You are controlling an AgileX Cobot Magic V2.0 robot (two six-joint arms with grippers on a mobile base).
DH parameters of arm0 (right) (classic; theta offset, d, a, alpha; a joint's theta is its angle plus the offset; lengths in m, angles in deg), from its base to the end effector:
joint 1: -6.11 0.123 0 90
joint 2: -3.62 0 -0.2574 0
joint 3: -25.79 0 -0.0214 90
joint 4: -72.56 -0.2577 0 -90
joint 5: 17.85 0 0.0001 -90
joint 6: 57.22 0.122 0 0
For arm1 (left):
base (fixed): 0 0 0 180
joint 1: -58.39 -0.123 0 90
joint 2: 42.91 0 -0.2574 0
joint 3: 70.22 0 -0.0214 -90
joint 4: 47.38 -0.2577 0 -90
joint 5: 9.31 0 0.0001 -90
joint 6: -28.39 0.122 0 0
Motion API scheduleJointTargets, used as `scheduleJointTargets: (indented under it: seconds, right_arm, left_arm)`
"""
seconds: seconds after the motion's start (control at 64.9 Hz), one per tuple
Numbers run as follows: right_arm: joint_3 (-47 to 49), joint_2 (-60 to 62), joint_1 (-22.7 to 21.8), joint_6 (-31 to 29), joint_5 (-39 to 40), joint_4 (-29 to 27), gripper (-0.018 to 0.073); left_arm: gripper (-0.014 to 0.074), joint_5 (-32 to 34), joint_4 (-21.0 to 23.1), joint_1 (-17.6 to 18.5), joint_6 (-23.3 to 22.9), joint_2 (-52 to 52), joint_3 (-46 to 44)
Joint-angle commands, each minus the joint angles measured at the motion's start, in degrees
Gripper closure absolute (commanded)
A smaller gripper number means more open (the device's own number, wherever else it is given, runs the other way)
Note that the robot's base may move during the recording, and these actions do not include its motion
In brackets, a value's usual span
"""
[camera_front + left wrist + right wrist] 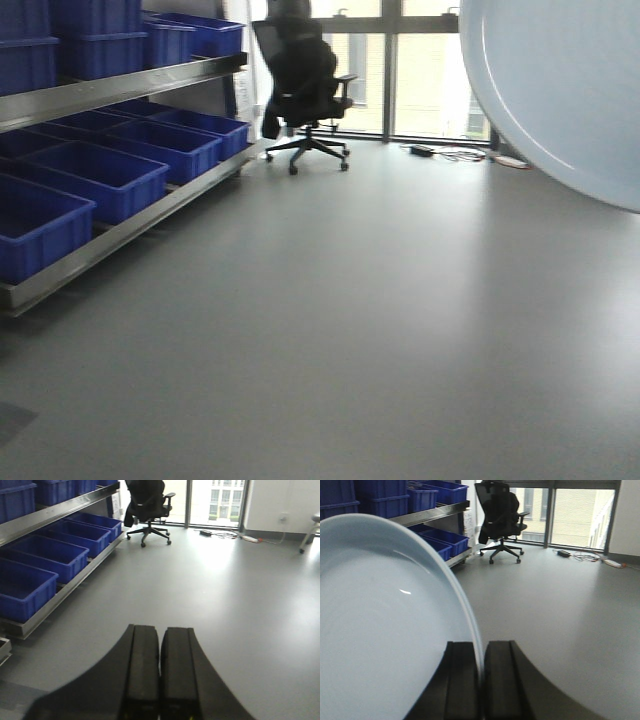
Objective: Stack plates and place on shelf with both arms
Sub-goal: 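Turn and drive the base up to the shelf of blue bins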
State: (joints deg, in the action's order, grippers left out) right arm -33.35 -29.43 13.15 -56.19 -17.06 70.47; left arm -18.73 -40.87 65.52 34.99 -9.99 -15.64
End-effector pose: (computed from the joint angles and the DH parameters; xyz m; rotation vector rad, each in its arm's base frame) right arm 0.1633 0.0201 0.2718 -0.0542 1.5960 0.1376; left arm 0.1600 -0.0223 0.2808 0.1217 1.6873 -0.1066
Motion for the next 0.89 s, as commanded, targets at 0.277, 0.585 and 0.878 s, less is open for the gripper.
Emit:
scheduleJointTargets:
  seconds: [0.277, 0.585, 0.878]
  right_arm:
    - [1.7, -0.2, -0.1, 0.2, 6.1, 0.2, 0.0503]
    - [1.7, -0.2, -0.1, 0.2, 6.1, 0.2, 0.0503]
    - [1.7, -0.2, -0.1, 0.2, 6.1, 0.2, 0.0503]
  left_arm:
    - [0.0514, 4.6, 0.2, -0.1, 0.1, 0.3, -1.7]
    - [0.0514, 4.6, 0.2, -0.1, 0.1, 0.3, -1.7]
    - [0.0514, 4.6, 0.2, -0.1, 0.1, 0.3, -1.7]
